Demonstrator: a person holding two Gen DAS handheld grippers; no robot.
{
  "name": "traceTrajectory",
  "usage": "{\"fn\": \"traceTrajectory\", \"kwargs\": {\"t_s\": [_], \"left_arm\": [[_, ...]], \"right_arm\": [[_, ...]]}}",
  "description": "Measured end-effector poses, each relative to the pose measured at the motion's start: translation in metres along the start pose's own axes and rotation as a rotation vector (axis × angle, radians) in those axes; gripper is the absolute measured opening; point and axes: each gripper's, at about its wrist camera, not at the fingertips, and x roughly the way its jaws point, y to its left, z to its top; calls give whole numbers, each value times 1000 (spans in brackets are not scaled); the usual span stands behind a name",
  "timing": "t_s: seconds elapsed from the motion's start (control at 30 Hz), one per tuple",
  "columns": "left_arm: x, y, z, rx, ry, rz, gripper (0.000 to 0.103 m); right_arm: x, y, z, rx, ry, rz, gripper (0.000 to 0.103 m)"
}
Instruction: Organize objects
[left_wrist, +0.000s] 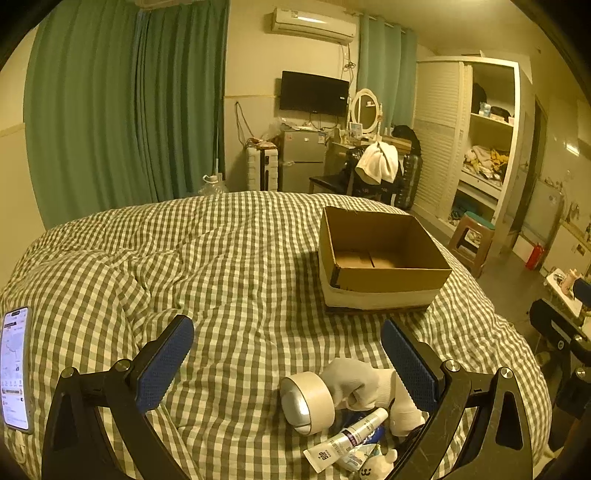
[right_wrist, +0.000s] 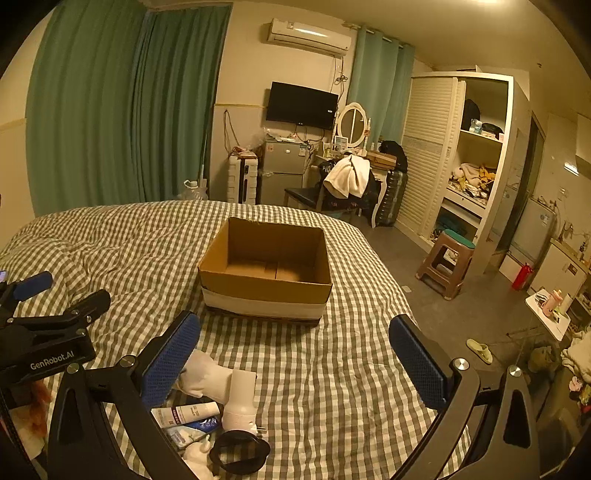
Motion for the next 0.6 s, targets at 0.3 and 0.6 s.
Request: {"fn": "traceTrajectory", "kwargs": {"t_s": [0.3, 0.6], "left_arm": [[34, 2, -14, 37, 118, 7, 103], [70, -3, -47, 143, 226, 11, 103]], "right_arm": [[27, 2, -9, 19, 68, 30, 103], [87, 19, -42, 3, 234, 77, 100]]}}
